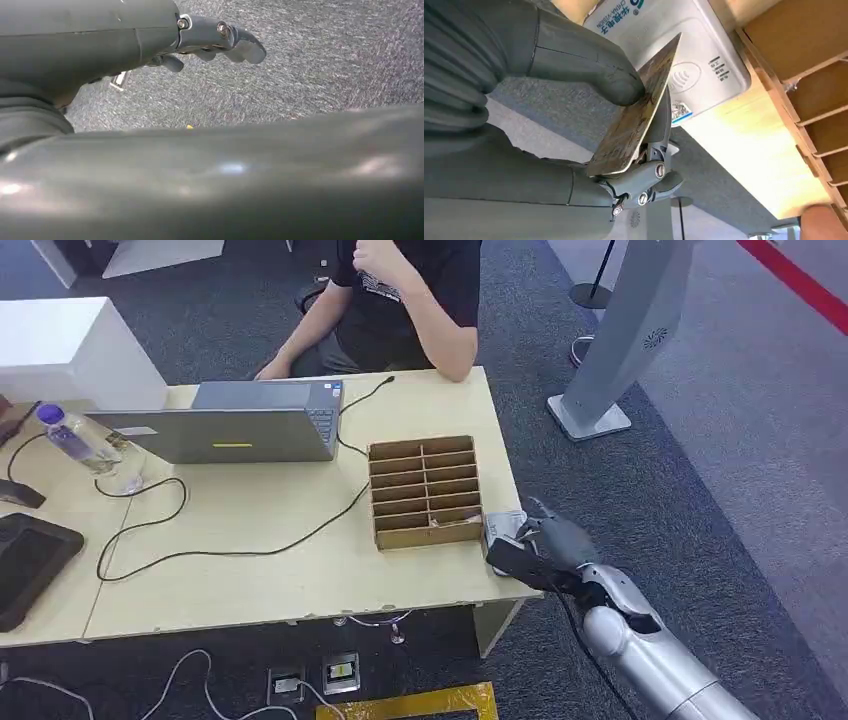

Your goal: Pass the card to the sensor for recognition and then transmit it.

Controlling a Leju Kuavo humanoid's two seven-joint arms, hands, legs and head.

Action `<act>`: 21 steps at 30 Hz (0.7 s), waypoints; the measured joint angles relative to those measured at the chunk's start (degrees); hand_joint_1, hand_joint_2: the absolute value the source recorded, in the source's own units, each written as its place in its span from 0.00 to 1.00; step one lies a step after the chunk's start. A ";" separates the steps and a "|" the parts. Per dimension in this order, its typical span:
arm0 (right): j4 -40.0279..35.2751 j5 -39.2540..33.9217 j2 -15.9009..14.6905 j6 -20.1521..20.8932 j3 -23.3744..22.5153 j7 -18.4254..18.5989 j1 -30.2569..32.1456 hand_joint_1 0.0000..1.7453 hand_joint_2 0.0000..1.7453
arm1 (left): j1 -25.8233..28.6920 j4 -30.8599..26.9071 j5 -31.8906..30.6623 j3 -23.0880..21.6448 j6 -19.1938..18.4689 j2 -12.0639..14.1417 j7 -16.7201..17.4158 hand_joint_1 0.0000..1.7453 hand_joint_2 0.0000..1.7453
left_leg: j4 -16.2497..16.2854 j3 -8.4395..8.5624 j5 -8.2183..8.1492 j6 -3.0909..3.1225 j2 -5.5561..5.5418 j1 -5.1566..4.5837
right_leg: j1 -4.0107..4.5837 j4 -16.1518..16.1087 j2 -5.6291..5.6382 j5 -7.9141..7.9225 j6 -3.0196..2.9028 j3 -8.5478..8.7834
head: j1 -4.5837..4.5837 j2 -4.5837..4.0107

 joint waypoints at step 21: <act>6.86 -2.08 2.14 -0.24 -0.52 -1.85 -2.49 1.00 1.00 | -0.06 0.00 -0.07 -0.52 0.20 0.02 0.00 0.00 0.00 | 0.01 0.05 0.01 0.00 0.01 0.00 | 0.00 0.00 0.01 0.01 0.00 0.06 | 0.00 0.00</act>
